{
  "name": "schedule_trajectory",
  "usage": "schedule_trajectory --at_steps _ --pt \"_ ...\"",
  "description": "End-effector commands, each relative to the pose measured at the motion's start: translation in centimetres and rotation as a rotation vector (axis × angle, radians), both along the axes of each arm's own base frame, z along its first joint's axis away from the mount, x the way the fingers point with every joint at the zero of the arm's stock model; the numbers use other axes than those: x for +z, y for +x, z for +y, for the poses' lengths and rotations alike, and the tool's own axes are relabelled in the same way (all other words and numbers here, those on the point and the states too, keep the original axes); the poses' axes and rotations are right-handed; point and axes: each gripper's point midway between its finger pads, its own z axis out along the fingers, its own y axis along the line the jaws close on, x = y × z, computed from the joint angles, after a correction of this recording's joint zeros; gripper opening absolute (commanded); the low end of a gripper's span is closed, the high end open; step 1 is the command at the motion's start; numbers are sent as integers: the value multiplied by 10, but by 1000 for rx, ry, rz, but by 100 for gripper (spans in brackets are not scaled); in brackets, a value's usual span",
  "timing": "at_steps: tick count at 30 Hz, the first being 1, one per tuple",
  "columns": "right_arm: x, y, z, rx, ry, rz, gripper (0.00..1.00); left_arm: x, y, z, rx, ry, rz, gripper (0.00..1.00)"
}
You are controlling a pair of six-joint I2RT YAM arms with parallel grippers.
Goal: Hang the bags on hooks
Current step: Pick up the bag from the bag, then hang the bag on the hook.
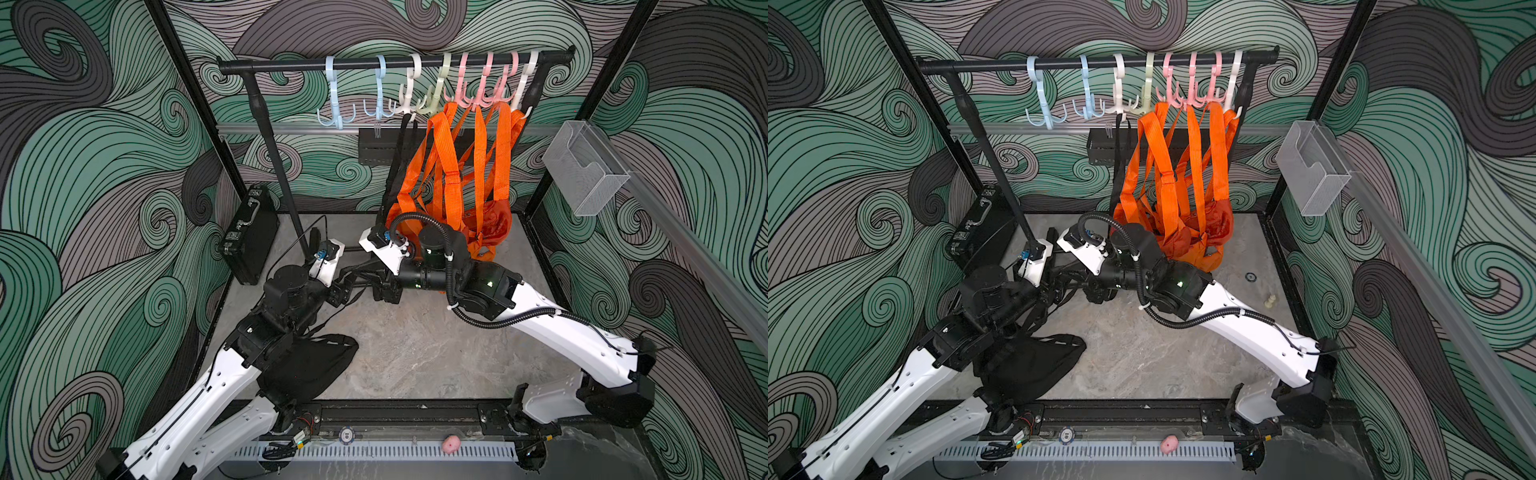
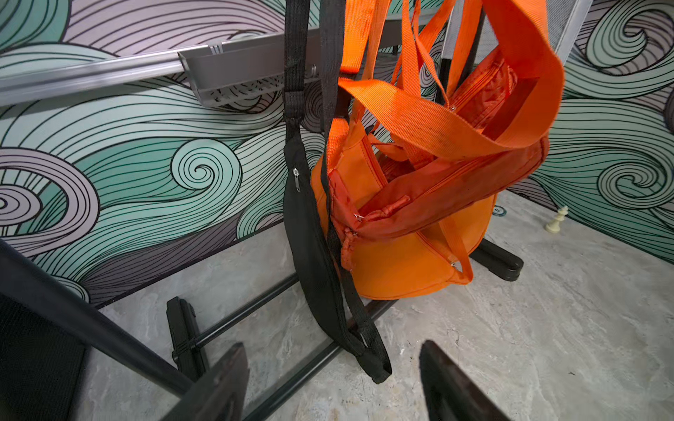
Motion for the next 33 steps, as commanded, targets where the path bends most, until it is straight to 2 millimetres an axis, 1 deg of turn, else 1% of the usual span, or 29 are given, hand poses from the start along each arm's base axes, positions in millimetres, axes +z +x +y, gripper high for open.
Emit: schedule_trajectory --at_steps 1,3,6,10,12,13,14,16,17,20,22,24,26,29,33 --pt "28 -20 -14 62 43 -37 0 23 5 12 64 -8 -55 71" --pt "32 -23 -15 72 44 -34 0 25 8 12 74 -14 -55 67" --pt "38 -24 -19 68 47 -37 0 34 10 14 87 -9 -69 52" --pt "52 -15 -35 3 63 -65 0 61 5 19 90 -13 -125 35" --pt "65 -7 -47 -45 79 -81 0 75 2 20 83 -6 -141 22" --pt "75 -3 -54 -75 94 -96 0 81 1 21 80 1 -145 15" --pt "83 3 -60 -106 103 -108 0 87 -1 22 78 5 -152 11" --pt "106 13 -74 -155 138 -135 0 98 -2 22 72 17 -157 3" --pt "114 17 -78 -171 148 -144 0 103 -3 22 72 20 -160 1" --pt "147 27 -90 -220 182 -190 0 118 1 19 69 35 -151 0" --pt "170 36 -96 -258 218 -225 0 127 8 19 90 44 -128 0" --pt "187 46 -98 -281 247 -242 0 136 16 17 108 45 -116 0" --pt "199 59 -97 -295 266 -245 0 150 24 17 138 28 -111 0" --pt "214 74 -92 -291 298 -242 0 172 36 24 219 -13 -114 0" --pt "232 96 -87 -285 363 -246 0 197 49 23 264 -48 -125 0"
